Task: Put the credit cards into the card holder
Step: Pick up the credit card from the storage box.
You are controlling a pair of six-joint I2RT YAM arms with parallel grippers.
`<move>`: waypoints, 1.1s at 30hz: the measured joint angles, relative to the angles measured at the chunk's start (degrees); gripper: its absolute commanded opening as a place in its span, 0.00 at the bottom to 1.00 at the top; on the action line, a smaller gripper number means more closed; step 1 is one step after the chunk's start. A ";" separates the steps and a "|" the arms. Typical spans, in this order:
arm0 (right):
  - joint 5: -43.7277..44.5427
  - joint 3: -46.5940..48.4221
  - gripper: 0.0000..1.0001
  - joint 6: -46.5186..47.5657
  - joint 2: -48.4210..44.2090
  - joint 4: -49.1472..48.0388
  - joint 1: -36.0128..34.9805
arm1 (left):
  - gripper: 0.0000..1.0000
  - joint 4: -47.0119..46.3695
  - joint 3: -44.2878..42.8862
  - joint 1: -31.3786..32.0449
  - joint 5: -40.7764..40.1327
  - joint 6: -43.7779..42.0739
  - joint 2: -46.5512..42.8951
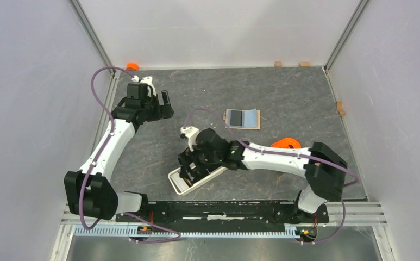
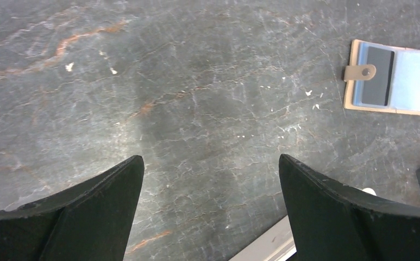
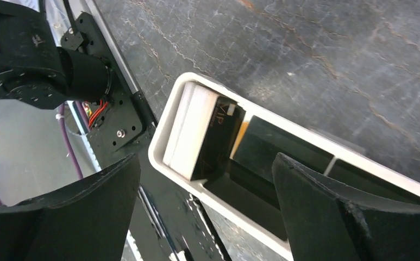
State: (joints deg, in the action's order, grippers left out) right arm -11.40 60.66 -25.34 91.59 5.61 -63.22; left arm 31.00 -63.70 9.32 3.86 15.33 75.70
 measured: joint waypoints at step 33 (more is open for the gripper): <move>23.54 27.39 0.87 -2.05 26.51 21.24 -16.70 | 1.00 0.20 0.04 -4.11 -1.99 0.00 -3.89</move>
State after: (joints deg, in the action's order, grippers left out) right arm 12.14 88.05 -27.40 118.10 26.85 -79.92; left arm 31.20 -63.66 5.21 1.87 15.33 71.81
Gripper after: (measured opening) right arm 0.893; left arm 0.994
